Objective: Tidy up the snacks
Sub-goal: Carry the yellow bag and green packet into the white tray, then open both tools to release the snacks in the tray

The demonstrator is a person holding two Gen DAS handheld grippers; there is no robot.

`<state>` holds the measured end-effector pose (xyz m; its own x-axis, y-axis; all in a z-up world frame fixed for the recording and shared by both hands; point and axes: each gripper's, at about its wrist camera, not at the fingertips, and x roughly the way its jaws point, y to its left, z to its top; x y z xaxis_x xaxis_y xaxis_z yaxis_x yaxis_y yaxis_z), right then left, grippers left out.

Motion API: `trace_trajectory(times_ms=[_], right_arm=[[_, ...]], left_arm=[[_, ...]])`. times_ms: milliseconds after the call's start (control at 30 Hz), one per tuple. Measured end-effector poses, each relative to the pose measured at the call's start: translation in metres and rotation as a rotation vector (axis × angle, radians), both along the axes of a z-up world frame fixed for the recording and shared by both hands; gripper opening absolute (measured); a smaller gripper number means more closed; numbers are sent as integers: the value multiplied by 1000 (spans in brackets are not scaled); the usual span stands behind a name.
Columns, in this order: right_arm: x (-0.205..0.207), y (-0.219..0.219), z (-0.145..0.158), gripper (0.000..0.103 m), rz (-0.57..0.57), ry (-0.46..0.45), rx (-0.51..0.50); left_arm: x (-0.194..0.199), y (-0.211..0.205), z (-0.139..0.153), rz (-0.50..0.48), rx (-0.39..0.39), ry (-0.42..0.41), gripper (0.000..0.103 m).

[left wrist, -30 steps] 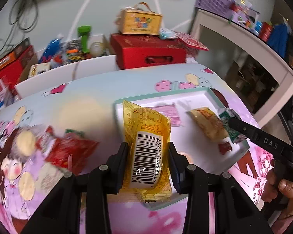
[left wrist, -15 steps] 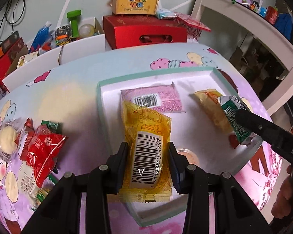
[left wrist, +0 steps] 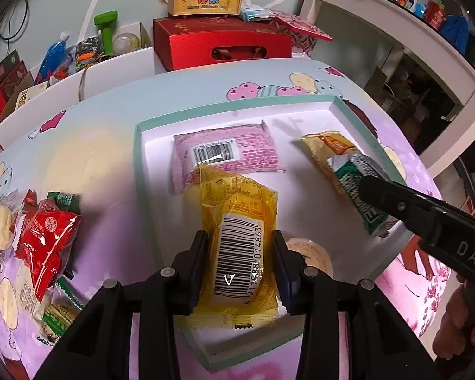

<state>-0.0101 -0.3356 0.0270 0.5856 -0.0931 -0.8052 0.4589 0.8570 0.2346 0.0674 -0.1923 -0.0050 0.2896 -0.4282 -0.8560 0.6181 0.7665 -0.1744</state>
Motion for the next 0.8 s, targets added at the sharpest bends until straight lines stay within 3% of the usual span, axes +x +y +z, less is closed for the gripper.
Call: trace_trajectory(times_ms=[100,233,467,567,800], right_arm=[[0,1,0,54,3,3,-3],[1,3,0,54,6,13,-16],[3,5,-1,55,11,25,-24],[4,4,-3,67,10,33,-22],[4,4,-3,68,7,41,-33]], left_arm=[[-1,-2,1,-6,11,-1,42],[-1,-2,5,0,22,-13,61],[-1,6,19,17,7,-39,61],[1,9,21,31,10,-45,63],[6,14,20,64,24,-46,63]])
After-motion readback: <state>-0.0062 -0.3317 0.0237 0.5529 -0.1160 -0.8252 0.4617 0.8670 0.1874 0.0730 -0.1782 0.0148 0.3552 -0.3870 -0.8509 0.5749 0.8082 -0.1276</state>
